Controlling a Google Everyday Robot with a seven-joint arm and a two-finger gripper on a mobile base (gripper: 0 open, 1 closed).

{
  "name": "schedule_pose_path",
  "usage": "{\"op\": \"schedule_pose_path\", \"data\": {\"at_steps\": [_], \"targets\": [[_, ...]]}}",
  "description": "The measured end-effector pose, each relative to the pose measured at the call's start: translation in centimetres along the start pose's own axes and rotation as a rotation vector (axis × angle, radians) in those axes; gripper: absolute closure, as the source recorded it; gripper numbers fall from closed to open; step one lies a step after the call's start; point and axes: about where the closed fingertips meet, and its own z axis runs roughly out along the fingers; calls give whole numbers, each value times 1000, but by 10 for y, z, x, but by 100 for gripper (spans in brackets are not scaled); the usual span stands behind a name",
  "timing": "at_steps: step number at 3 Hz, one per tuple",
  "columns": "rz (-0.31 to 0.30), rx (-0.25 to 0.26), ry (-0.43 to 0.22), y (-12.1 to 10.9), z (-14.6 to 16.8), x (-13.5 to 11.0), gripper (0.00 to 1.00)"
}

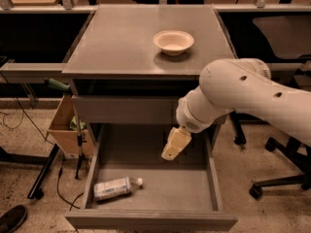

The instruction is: Pick blue plastic bottle from middle drawer and place on counter

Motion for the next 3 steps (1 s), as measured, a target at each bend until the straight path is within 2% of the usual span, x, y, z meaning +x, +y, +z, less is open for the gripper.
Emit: {"op": "schedule_pose_path", "data": {"at_steps": [1,2,3], "targets": [[-55,-6,-70,-10,24,-19,0],[-105,-56,-139,-17,94,-43,0],[-126,-177,-190,-8,171,-49,0]]}}
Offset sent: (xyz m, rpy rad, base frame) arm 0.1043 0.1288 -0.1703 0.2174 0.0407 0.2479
